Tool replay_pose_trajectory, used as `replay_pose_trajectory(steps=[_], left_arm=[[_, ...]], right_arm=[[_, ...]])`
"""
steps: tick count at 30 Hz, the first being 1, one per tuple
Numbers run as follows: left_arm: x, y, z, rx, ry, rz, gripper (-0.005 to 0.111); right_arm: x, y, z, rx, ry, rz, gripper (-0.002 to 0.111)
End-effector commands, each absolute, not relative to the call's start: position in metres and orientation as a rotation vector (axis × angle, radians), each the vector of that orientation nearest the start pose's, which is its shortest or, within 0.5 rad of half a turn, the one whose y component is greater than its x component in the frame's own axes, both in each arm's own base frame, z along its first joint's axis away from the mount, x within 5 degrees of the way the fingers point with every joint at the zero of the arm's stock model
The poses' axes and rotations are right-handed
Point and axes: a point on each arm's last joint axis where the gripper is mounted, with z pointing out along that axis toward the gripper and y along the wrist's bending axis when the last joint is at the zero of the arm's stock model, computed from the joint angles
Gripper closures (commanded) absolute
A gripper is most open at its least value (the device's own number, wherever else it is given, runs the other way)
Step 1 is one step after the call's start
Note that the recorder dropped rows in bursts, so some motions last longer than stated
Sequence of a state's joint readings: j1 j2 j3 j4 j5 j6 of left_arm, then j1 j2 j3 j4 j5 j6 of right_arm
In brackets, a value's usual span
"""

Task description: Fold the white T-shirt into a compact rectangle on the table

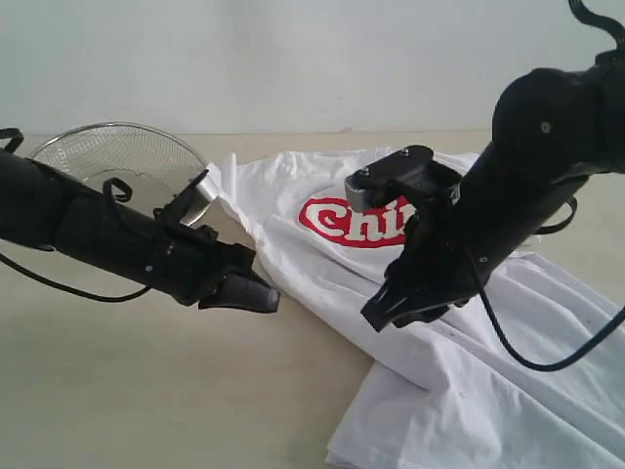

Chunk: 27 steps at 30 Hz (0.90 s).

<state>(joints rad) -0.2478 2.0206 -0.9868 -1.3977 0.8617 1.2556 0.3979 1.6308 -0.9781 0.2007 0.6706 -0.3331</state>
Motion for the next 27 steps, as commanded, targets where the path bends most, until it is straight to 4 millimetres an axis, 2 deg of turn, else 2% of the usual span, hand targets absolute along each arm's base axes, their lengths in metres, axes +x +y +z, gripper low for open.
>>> replay_pose_trajectory(steps=[1,3,6,13,23,27], left_arm=[[0.319,-0.135,0.129,0.476,2.525,-1.235,0.102],[0.321,-0.128,0.135,0.459,2.505,-1.221,0.102],[0.323,-0.123,0.145,0.437,2.474,-1.212,0.102],[0.323,-0.123,0.153,0.455,2.444,-1.2,0.102],[0.324,-0.124,0.156,0.405,2.424,-1.231,0.102],[0.324,-0.125,0.157,0.449,2.394,-1.239,0.102]], right_arm=[[0.283,0.134,0.208,-0.863,2.648,0.222,0.042],[0.285,0.135,0.205,-0.862,2.651,0.22,0.043],[0.288,0.14,0.191,-0.875,2.668,0.22,0.05],[0.295,0.164,0.163,-0.931,2.682,0.221,0.045],[0.306,0.163,0.121,-0.903,2.824,0.12,0.047],[0.308,0.156,0.119,-0.874,2.84,0.0,0.063]])
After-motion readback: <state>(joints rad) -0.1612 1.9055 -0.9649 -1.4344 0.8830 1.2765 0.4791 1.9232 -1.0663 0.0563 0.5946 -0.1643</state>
